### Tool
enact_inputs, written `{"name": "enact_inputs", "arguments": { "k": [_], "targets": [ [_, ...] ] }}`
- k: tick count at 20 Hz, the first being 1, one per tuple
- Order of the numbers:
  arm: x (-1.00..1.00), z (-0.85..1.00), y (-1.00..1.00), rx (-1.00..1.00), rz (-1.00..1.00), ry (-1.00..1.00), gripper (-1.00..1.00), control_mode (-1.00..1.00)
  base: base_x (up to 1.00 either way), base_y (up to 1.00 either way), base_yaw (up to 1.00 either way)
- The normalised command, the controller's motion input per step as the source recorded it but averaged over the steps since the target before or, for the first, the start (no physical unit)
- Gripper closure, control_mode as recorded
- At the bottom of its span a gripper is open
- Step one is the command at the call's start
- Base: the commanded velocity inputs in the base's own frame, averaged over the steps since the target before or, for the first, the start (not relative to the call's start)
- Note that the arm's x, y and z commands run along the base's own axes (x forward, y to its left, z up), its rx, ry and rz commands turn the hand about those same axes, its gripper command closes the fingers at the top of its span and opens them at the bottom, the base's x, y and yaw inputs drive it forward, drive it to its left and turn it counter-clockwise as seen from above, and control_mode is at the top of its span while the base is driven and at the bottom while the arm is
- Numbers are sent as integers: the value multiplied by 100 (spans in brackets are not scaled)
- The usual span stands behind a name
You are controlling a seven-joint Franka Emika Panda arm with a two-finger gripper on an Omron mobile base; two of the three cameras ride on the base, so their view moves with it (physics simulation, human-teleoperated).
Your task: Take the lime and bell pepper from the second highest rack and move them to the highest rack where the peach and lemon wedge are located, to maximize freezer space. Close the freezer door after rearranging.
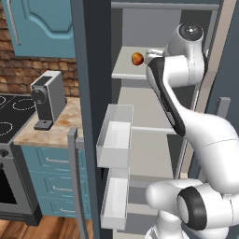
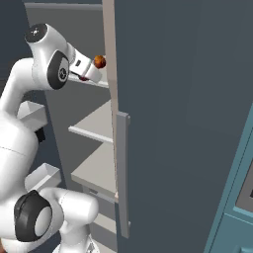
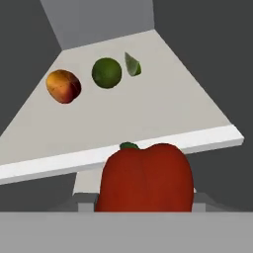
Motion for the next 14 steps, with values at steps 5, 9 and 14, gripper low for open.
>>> {"name": "enact_inputs", "arguments": {
  "k": [5, 9, 14],
  "targets": [
    [54, -25, -4, 0, 0, 1, 100, -100, 0, 0, 0],
    [42, -37, -10, 0, 0, 0, 100, -100, 0, 0, 0],
    [43, -25, -17, 0, 0, 0, 100, -100, 0, 0, 0]
  ]
}}
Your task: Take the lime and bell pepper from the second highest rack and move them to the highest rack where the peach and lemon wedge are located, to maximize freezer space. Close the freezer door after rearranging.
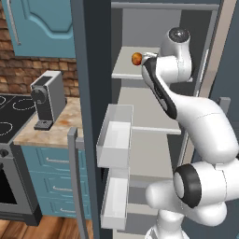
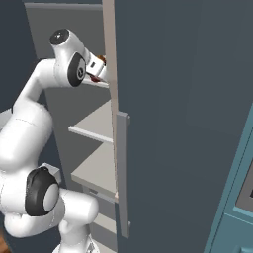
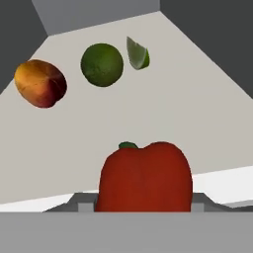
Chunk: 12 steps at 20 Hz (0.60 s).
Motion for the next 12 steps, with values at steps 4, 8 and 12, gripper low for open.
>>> {"name": "enact_inputs", "arguments": {
  "k": [4, 8, 12],
  "targets": [
    [48, -9, -22, 0, 0, 0, 100, -100, 0, 0, 0],
    [46, -11, -20, 0, 0, 0, 100, -100, 0, 0, 0],
    [51, -18, -18, 0, 0, 0, 100, -100, 0, 0, 0]
  ]
}}
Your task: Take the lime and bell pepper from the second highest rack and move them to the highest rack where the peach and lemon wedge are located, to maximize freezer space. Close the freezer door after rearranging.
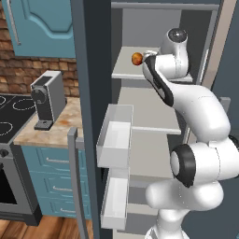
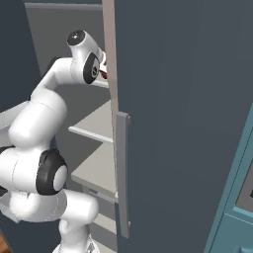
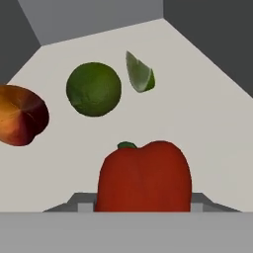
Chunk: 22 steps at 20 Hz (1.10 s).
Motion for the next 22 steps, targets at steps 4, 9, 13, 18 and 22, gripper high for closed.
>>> {"name": "enact_inputs", "arguments": {
  "k": [4, 9, 13, 18, 22],
  "targets": [
    [50, -33, -8, 0, 0, 0, 100, -100, 0, 0, 0],
    [44, -37, -6, 0, 0, 0, 100, -100, 0, 0, 0],
    [42, -42, -2, 0, 0, 0, -100, -100, 0, 0, 0],
    [22, -37, 0, 0, 0, 0, -100, -100, 0, 0, 0],
    [1, -20, 0, 0, 1, -2, -100, -100, 0, 0, 0]
  ]
}}
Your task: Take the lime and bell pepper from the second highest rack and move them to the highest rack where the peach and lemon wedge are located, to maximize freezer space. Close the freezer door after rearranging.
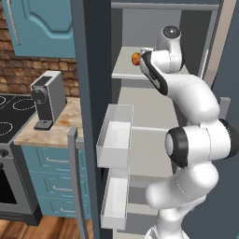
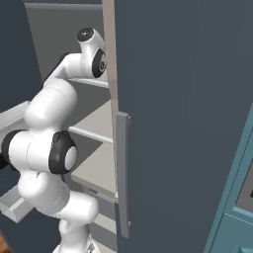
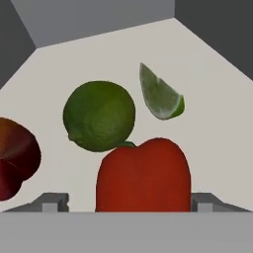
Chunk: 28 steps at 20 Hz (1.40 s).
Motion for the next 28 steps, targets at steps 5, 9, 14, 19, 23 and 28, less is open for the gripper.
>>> {"name": "enact_inputs", "arguments": {
  "k": [5, 9, 14, 19, 23, 28],
  "targets": [
    [-21, -1, 0, 0, 1, -14, -100, -100, 0, 0, 0],
    [-62, 16, 0, 0, 0, -12, -100, -100, 0, 0, 0],
    [-74, 22, 4, 0, 0, -1, -100, -100, 0, 0, 0],
    [-83, 41, 14, 0, 0, 0, -100, -100, 0, 0, 0],
    [-86, 33, 12, 0, 0, 0, -100, -100, 0, 0, 0],
    [-89, 14, 8, 0, 5, 0, -100, -100, 0, 0, 0]
  ]
}}
